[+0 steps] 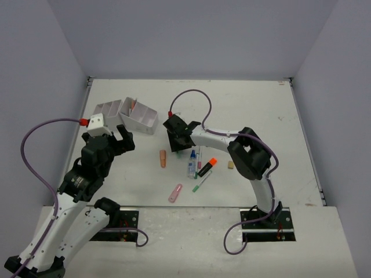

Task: Sort the stationery into containers
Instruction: Pick up the pen from the center of the board.

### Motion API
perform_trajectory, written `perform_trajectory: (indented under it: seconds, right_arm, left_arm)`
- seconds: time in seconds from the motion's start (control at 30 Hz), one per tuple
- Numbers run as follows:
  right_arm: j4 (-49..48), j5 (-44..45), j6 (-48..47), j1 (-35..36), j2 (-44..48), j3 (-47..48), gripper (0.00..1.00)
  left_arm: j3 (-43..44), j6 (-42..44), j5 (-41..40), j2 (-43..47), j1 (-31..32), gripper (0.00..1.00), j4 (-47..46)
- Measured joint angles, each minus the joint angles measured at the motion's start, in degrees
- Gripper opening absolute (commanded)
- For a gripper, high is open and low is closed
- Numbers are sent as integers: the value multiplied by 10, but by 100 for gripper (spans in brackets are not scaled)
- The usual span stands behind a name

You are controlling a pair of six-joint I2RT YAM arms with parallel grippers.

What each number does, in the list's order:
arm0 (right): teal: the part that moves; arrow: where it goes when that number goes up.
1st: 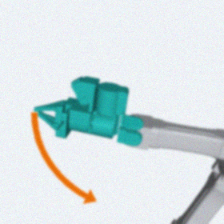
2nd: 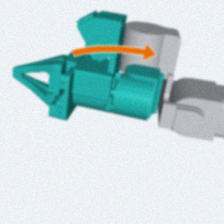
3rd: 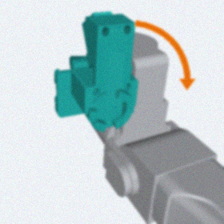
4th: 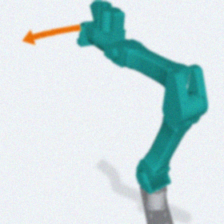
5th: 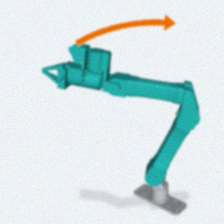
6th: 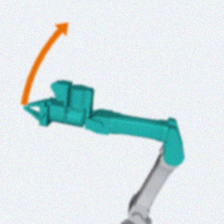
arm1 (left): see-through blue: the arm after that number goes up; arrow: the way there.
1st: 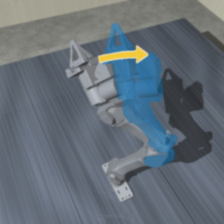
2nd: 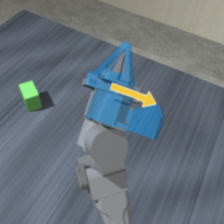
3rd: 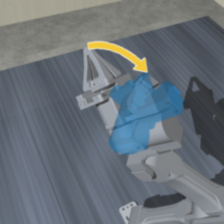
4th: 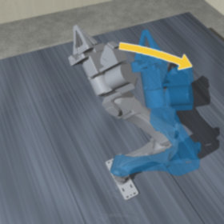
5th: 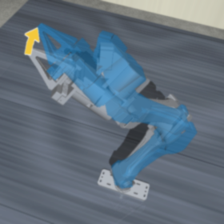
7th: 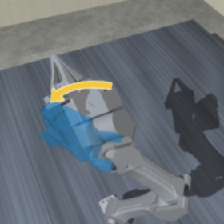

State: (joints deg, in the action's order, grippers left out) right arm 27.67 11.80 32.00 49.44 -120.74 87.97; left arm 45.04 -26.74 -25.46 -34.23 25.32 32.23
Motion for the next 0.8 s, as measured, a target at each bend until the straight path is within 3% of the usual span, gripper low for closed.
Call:
perform_trajectory:
  seconds: [0.1,0.2,0.27,0.57,0.7,0.8]
  right_arm:
    - [5,9,2,5,-8,5,38]
    - [8,16,4,12,-9,5,10]
    - [9,22,7,15,-9,4,0]
    - [-39,11,11,16,65,-103,0]
    - [-110,-49,-12,17,208,-236,0]
    - [-210,-163,-51,15,347,-322,0]
  left_arm:
    - [0,0,2,-1,0,100,0]
    - [0,0,5,-2,0,100,0]
    - [0,-1,9,-2,0,100,0]
    - [-50,-56,95,-5,-1,100,-50]
    - [-128,-84,199,-3,-1,100,-143]
    - [-195,-102,329,-10,-2,97,-284]
